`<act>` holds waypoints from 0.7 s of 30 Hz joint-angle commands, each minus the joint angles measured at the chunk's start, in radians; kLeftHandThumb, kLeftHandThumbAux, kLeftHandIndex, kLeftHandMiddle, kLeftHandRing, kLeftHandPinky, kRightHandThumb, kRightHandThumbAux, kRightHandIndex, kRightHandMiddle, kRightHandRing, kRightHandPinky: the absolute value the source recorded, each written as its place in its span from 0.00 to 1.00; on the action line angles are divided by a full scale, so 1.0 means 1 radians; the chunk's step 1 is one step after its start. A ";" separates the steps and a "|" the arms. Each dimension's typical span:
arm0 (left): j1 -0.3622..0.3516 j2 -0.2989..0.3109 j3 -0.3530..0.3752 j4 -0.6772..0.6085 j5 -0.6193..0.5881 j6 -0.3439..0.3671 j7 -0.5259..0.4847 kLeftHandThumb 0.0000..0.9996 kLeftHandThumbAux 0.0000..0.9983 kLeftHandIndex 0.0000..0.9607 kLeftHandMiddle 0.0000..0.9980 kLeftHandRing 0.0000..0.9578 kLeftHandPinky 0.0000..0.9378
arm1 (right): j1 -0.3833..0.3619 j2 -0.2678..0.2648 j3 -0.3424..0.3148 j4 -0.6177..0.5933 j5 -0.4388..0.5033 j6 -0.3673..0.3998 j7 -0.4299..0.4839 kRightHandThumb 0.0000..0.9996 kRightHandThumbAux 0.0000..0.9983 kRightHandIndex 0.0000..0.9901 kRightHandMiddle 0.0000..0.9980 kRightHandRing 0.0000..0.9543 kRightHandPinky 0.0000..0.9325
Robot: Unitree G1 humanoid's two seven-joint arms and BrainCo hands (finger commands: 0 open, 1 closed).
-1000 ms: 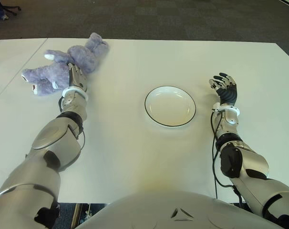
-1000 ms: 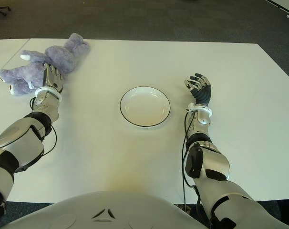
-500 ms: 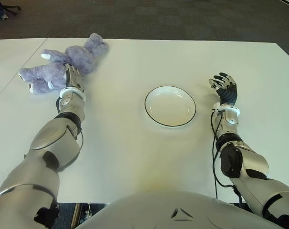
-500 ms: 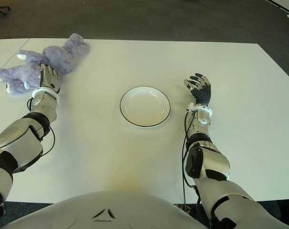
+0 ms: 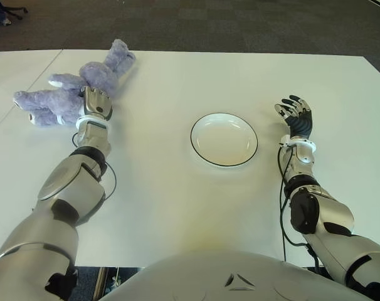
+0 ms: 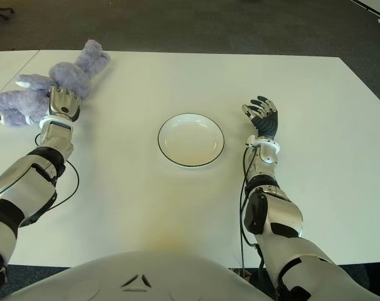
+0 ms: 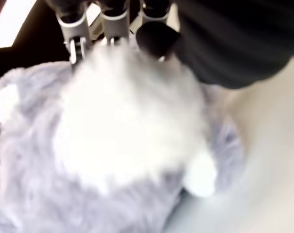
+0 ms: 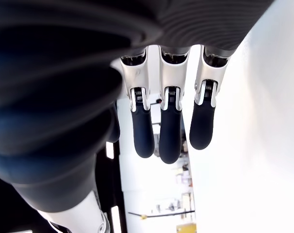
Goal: Put the doll into the plate.
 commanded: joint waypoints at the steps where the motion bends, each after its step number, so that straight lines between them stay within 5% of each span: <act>1: 0.112 -0.046 0.052 -0.011 -0.089 -0.112 0.057 0.85 0.67 0.41 0.54 0.83 0.87 | 0.201 0.064 -0.010 0.130 0.022 0.145 -0.014 0.21 0.88 0.27 0.34 0.38 0.41; 16: 0.106 -0.083 0.003 -0.096 -0.061 -0.136 0.097 0.85 0.67 0.42 0.55 0.84 0.88 | 0.201 0.066 0.000 0.131 0.012 0.141 -0.017 0.19 0.88 0.25 0.33 0.37 0.38; 21: 0.136 -0.091 -0.032 -0.269 -0.010 -0.086 0.099 0.85 0.67 0.42 0.55 0.84 0.88 | 0.201 0.066 0.000 0.131 0.014 0.141 -0.014 0.16 0.88 0.26 0.33 0.37 0.39</act>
